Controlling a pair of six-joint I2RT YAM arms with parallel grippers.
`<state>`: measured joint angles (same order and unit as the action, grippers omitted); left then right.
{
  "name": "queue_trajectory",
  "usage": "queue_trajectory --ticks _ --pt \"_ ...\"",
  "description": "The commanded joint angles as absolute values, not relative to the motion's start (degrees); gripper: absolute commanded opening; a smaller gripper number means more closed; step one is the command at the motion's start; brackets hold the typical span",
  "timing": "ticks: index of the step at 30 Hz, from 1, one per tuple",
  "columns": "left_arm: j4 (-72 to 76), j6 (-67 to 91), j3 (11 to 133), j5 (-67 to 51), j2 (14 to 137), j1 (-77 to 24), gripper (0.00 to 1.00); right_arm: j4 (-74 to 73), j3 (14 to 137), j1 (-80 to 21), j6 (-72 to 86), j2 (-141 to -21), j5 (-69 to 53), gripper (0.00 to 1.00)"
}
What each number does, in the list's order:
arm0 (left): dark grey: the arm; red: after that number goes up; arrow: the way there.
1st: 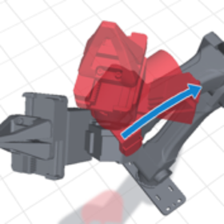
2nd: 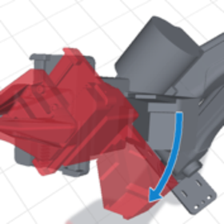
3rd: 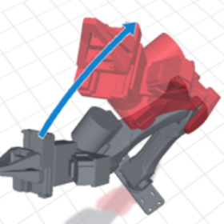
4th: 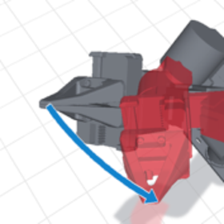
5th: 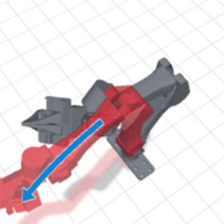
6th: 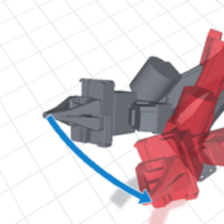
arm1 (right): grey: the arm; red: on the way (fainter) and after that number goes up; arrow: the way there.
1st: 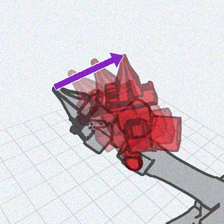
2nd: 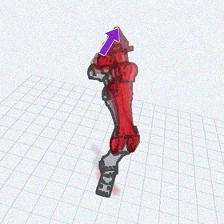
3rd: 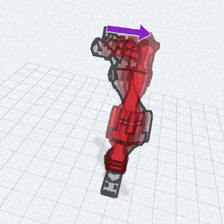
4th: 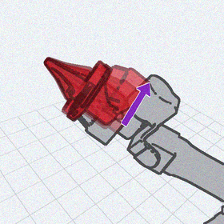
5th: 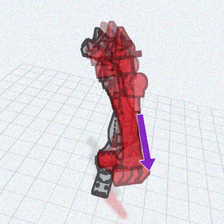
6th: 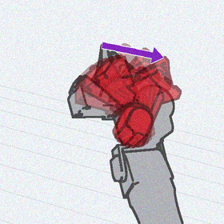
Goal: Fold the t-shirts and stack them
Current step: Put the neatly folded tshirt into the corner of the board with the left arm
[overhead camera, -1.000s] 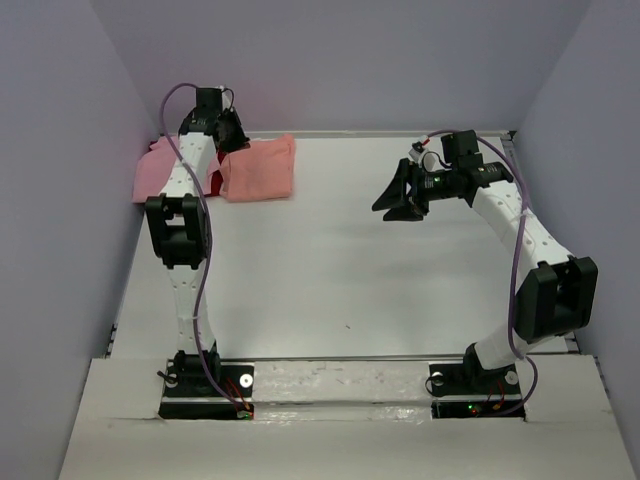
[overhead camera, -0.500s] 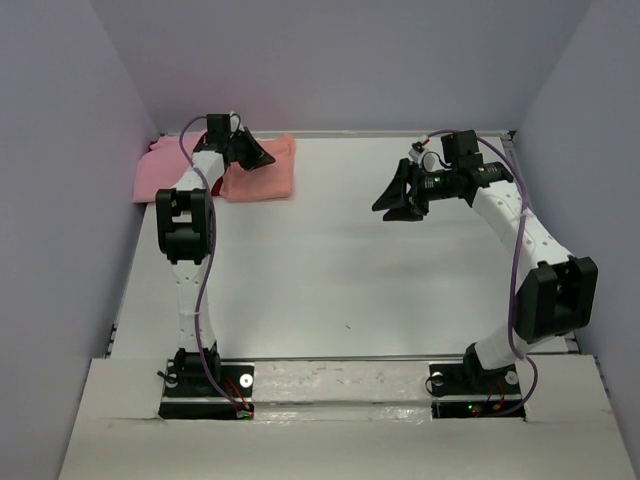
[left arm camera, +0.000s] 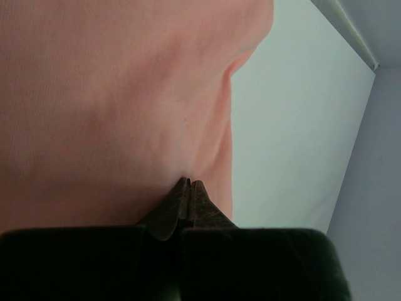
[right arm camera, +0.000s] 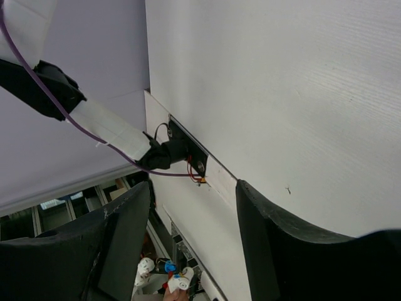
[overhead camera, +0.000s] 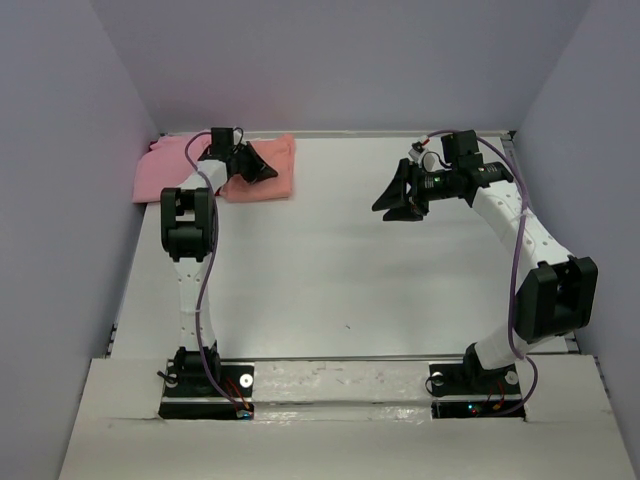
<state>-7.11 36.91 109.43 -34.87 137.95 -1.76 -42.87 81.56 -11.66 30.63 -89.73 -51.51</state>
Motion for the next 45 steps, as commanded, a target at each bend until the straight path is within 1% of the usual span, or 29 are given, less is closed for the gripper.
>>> queue_trajectory --ticks 1,11,16,23,28,32,35,40,41,42,44,45 --pt "-6.3 36.7 106.9 -38.1 138.4 -1.7 0.0 -42.0 83.6 -11.3 30.1 -90.0 -52.9 0.62" --pt "-9.4 36.0 106.8 -37.5 139.7 -1.8 0.0 -41.8 83.2 -11.3 30.1 -89.9 -53.0 0.62" --pt "-9.4 34.4 107.9 -37.4 136.1 -2.6 0.0 -41.8 82.9 -11.3 30.1 -89.7 -52.9 0.62" --pt "-12.4 35.6 118.7 -39.5 133.2 -2.6 0.0 -41.6 82.4 -11.3 30.1 -89.7 -52.9 0.62" --pt "-14.8 35.5 121.9 -40.3 130.3 -2.7 0.0 -41.3 82.5 -11.3 30.1 -89.6 -52.7 0.62" --pt "-15.7 34.5 118.8 -40.9 126.2 -3.2 0.0 -41.0 82.6 -11.3 30.1 -89.7 -52.3 0.62" --pt "-17.1 32.1 113.0 -40.5 122.0 -4.0 0.0 -41.5 82.7 -11.3 29.7 -90.0 -49.9 0.62" --pt "-24.8 24.8 106.1 -31.2 113.8 -7.0 0.0 -42.7 82.5 -11.3 26.2 -89.4 -44.0 0.63" --pt "-28.1 23.2 103.7 -27.5 111.5 -8.8 0.0 -44.4 82.9 -11.3 24.5 -88.9 -38.6 0.63" --pt "-28.1 22.6 102.4 -25.7 110.2 -8.8 0.0 -44.7 82.9 -11.3 24.0 -88.5 -38.5 0.63" --pt "-30.1 21.6 98.2 -22.1 107.6 -10.3 0.0 -45.7 82.7 -11.3 22.5 -87.5 -33.4 0.65" --pt "-30.8 21.4 96.8 -18.1 105.0 -10.8 0.0 -45.9 82.5 -11.3 21.3 -86.4 -31.9 0.65"
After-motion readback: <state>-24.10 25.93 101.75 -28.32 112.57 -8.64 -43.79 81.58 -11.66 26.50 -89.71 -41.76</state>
